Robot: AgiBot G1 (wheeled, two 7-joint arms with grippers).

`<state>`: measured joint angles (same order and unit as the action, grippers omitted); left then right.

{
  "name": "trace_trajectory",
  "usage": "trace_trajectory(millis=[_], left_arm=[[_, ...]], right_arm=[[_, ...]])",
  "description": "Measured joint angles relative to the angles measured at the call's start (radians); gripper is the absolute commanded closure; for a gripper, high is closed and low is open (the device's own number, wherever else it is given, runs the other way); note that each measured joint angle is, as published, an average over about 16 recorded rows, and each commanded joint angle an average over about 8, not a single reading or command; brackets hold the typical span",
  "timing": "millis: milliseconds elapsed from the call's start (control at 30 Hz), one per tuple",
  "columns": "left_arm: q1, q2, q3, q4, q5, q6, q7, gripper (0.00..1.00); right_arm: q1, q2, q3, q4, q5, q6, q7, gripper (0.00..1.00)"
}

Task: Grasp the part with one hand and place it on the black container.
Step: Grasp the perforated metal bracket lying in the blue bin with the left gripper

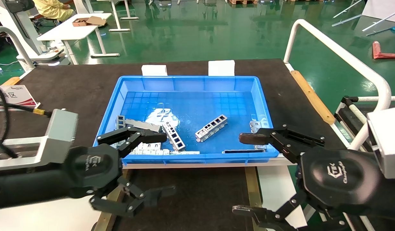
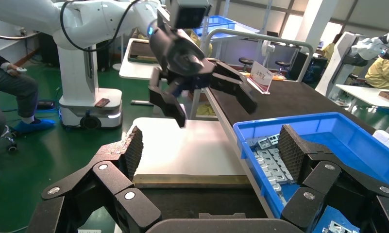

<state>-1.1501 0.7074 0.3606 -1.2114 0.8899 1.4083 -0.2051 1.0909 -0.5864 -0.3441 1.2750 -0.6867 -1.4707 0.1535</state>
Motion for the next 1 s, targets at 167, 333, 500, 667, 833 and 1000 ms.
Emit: trace_trajectory(millis=[167,333,500,667,833,1000], left_arm=[[-0.048,0.056,0.033,0.073,0.068,-0.016,0.028,0.00],[-0.107,0.127,0.067,0.168,0.137,-0.037,0.067,0.00],[-0.177,0.208,0.099,0.286,0.204,-0.066,0.114,0.00],[-0.255,0.295,0.127,0.416,0.261,-0.098,0.165,0.00],[-0.328,0.380,0.151,0.552,0.311,-0.134,0.225,0.00],[-0.391,0.463,0.173,0.683,0.354,-0.175,0.289,0.00]], right_arm=[[0.000,0.000,0.000,0.000,0.000,0.000,0.000,0.00],[0.000,0.000,0.000,0.000,0.000,0.000,0.000,0.00],[0.000,0.000,0.000,0.000,0.000,0.000,0.000,0.00],[0.000,0.000,0.000,0.000,0.000,0.000,0.000,0.00],[0.000,0.000,0.000,0.000,0.000,0.000,0.000,0.00],[0.000,0.000,-0.001,0.000,0.000,0.000,0.000,0.00]])
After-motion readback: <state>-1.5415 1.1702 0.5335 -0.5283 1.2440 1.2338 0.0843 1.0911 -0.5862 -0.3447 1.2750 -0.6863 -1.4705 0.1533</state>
